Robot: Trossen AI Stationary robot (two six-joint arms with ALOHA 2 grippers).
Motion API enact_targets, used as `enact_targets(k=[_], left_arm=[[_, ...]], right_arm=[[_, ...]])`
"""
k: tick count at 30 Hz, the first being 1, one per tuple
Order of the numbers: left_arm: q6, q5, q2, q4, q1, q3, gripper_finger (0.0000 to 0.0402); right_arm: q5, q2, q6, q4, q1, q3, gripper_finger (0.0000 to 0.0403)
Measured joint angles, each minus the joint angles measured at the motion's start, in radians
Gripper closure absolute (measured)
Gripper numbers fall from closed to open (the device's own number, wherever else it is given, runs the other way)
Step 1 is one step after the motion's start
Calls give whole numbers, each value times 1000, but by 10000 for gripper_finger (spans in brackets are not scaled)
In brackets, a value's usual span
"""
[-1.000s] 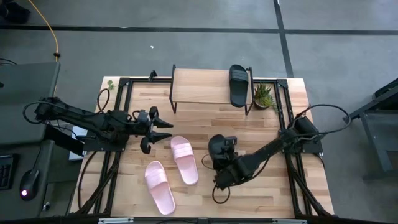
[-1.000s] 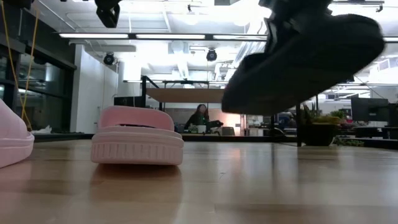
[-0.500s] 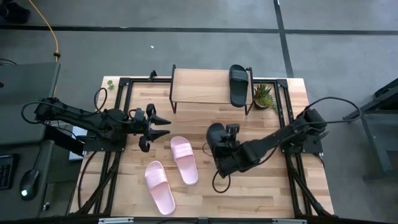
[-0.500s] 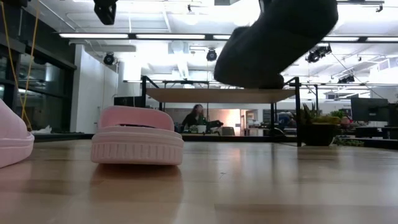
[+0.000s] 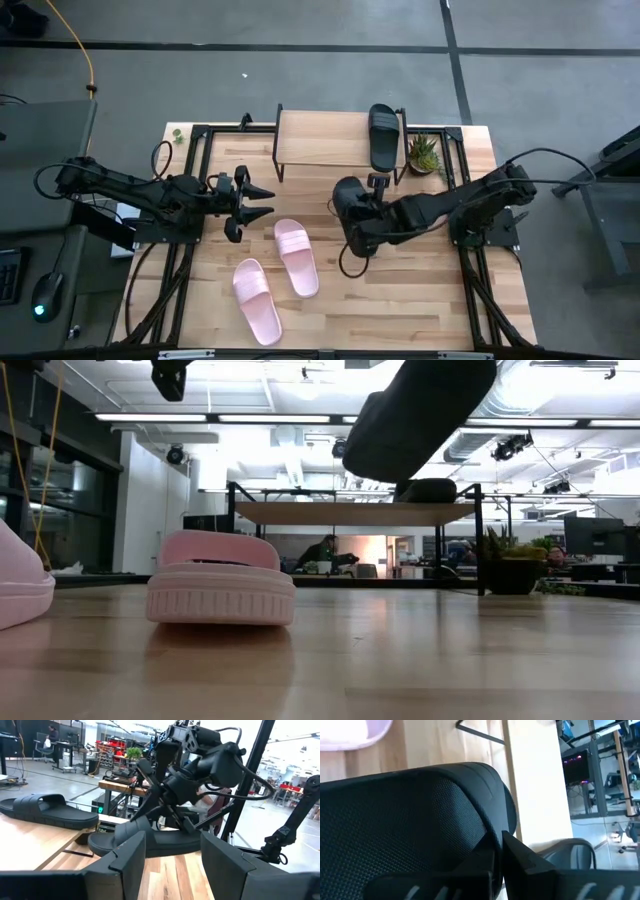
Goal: Pick and place slides into the shelf
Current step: Put the black slipper on the shelf
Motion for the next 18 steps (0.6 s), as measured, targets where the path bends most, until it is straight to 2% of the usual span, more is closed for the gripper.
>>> enact_targets(k=[11,18], left_arm=[[-5,0,0,0,0,1,227],[0,-2,0,-179,0,88,227]], right_arm=[[-34,0,-146,53,-105,0,402],[-54,0,-239,106,-188,0,402]])
